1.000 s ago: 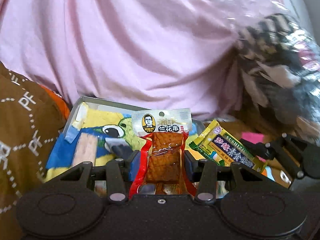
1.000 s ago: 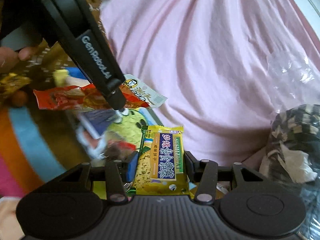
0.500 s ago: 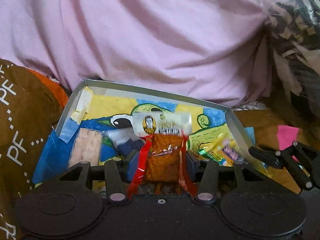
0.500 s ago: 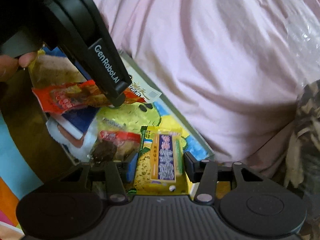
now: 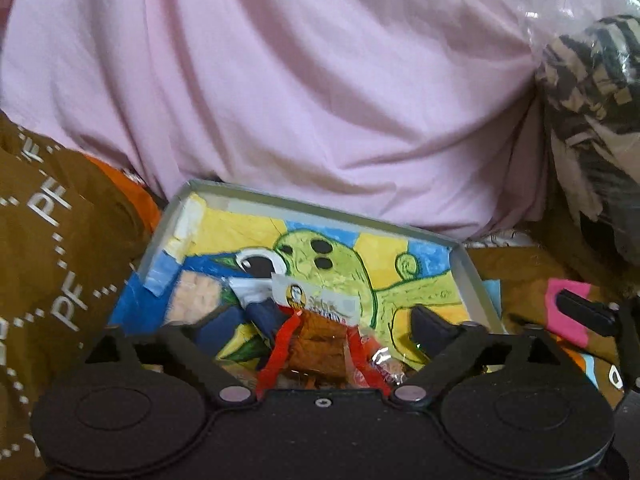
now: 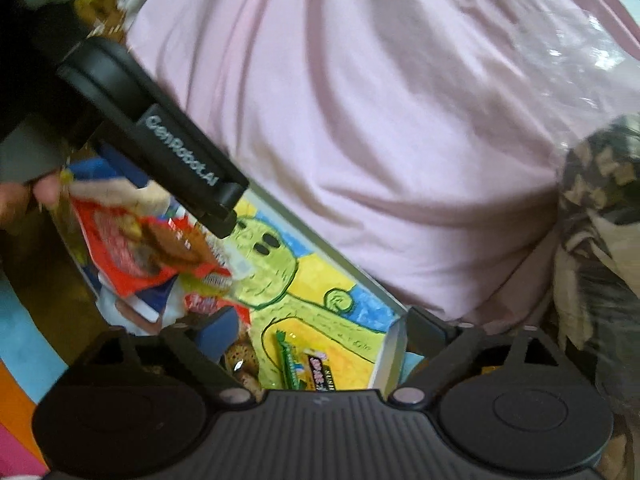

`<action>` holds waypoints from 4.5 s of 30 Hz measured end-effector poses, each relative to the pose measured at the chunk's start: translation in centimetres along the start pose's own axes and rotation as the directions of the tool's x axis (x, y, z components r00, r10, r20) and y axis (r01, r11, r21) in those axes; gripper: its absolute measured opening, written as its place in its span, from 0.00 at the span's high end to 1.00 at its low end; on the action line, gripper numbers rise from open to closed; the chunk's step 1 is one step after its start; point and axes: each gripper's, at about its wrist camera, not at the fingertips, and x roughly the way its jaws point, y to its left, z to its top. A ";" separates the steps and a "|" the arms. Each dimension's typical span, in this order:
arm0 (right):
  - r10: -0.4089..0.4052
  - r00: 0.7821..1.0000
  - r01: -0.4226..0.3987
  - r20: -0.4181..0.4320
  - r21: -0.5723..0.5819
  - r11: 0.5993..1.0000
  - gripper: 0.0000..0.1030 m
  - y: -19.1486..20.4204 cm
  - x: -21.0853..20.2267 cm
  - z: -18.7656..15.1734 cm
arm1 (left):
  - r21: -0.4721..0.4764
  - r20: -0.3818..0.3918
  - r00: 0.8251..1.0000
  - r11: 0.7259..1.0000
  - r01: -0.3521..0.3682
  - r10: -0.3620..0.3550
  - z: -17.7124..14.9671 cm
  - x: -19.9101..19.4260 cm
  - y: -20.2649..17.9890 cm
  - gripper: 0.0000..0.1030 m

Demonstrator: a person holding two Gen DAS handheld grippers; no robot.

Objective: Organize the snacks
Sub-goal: 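Carry the tofu pack and cracker bar into the frog tray and open both tools, then withdraw both tools from the tray toward the gold pouch and orange, then lower the right tool onto the mandarin orange while the left tool approaches the gold jerky pouch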

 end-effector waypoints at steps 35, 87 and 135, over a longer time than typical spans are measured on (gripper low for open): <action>0.140 0.989 -0.121 -0.037 0.319 0.940 0.00 -2.0 -15.2 -0.6 | 0.058 0.109 0.982 0.985 -0.162 0.155 -7.1 -19.2 1.4 0.01; 0.391 0.863 -0.224 -0.321 0.450 0.865 0.00 8.6 -15.3 -8.1 | 0.076 -0.196 0.944 0.964 -0.255 0.265 -17.5 -18.4 7.8 0.01; 0.342 0.939 -0.343 -0.030 -0.129 0.931 0.00 13.9 -4.8 -1.3 | 0.085 -0.056 0.985 0.984 -0.159 0.164 -14.4 -12.5 12.0 0.01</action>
